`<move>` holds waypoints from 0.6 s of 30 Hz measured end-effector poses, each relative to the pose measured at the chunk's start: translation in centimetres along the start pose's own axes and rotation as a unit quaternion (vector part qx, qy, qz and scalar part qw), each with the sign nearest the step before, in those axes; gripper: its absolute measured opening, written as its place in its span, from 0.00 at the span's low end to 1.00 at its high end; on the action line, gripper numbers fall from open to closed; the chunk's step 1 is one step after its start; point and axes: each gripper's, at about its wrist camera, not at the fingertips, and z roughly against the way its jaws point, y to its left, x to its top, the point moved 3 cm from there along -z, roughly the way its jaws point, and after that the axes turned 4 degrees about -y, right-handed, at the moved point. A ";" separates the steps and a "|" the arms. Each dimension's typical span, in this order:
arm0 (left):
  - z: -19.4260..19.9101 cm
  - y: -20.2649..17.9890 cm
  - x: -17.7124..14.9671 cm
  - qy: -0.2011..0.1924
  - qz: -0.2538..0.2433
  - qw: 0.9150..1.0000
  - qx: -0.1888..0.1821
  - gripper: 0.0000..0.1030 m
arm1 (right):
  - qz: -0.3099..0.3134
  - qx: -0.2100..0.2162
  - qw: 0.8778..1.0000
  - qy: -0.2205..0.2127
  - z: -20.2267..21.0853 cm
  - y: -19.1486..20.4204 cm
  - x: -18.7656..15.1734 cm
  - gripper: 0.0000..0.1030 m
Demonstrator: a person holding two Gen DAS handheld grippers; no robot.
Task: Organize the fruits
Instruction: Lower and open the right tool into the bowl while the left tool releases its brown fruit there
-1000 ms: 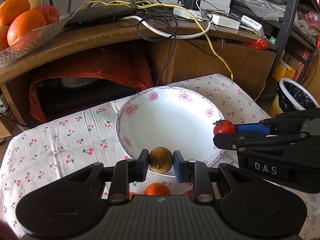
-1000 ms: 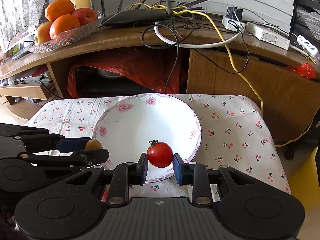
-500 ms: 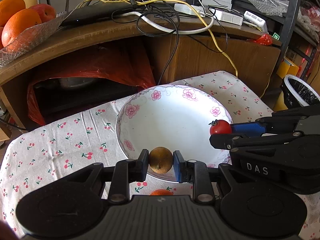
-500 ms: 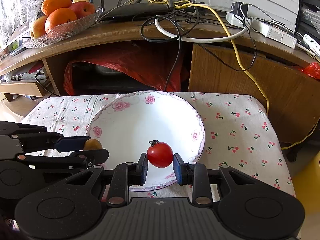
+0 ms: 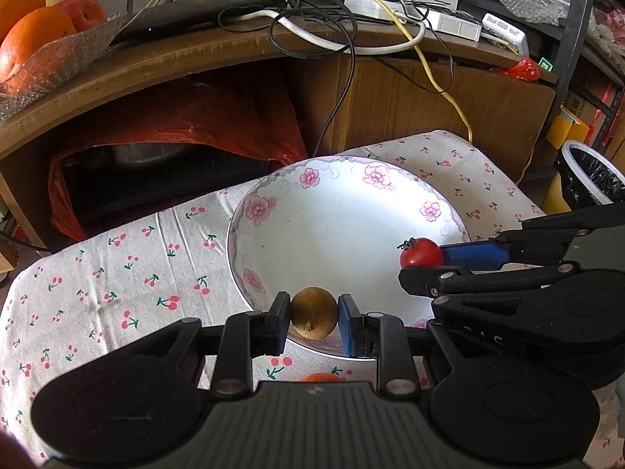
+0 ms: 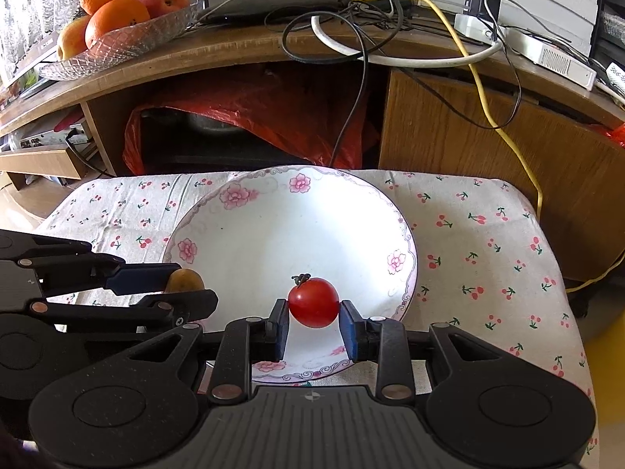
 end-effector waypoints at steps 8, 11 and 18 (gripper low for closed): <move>-0.2 0.0 0.0 0.002 0.000 1.000 -0.001 0.34 | -0.003 0.001 1.000 0.002 -0.1 -0.1 0.0 0.25; -0.1 0.0 0.0 0.002 0.001 1.000 -0.002 0.35 | -0.004 0.001 1.000 0.000 -0.1 -0.2 0.0 0.26; 0.1 0.0 0.1 0.000 0.002 1.000 -0.002 0.36 | -0.010 0.001 1.000 -0.005 0.2 -0.3 0.1 0.29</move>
